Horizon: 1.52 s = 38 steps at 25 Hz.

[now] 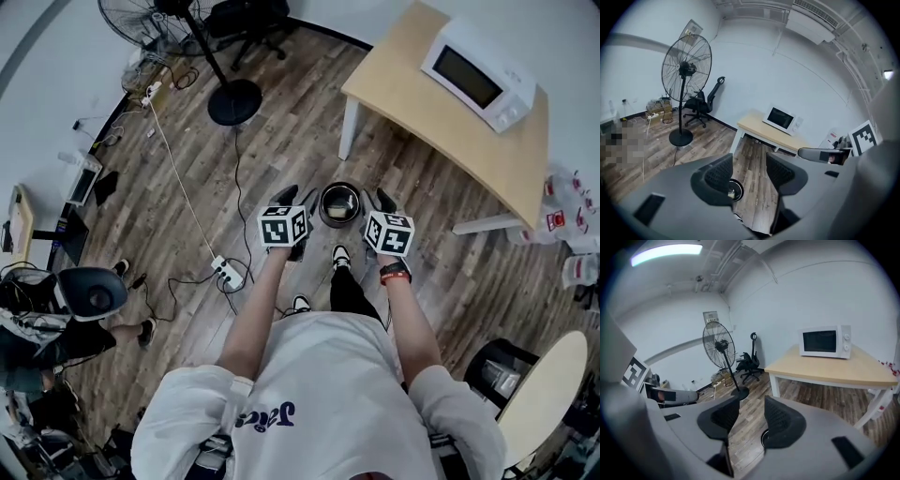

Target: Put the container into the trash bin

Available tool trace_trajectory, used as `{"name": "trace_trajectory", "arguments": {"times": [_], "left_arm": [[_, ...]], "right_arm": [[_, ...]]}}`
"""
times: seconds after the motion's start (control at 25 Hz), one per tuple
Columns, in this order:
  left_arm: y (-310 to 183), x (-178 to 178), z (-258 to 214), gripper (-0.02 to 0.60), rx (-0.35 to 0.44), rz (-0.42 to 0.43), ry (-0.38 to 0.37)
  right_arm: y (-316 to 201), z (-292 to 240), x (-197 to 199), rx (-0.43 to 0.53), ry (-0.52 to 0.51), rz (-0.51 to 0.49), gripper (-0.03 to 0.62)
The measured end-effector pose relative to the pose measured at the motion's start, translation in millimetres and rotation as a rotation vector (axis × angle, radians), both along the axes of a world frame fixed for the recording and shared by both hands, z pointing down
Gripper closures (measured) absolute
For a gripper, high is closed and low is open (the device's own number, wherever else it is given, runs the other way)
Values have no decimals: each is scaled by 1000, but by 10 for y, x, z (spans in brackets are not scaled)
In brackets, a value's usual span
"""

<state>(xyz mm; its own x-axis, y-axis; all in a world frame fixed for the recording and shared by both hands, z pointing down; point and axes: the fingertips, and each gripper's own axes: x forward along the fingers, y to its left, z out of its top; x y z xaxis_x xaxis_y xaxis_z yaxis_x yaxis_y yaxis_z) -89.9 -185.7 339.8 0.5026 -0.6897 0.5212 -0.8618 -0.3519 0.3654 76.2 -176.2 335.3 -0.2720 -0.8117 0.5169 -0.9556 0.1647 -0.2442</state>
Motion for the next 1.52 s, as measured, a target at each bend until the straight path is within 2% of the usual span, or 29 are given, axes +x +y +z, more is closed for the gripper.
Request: {"name": "trace_trajectory", "arguments": {"times": [0.2,0.52,0.72,1.0,1.24,1.52], "left_arm": [[24,22,-369,351,113,18,-73],[54,21,-925,381,244,15,-61],[87,41,-1316,421,336,-9,-47],[210,134,-1763,491,457,15,-89],[370,110,-1859,536,495,20,-107],[484,95,-1896,557,501,34,-80]], "right_arm": [[67,-385,20,94,31,-3,425],[116,-905,90,186,4,19,439],[166,-1270,123,257,-1,29,469],[282,-1649,50,339,23,16,509],[417,-1785,7,364,-4,29,547],[523,-1845,-9,376,2,40,577]]}}
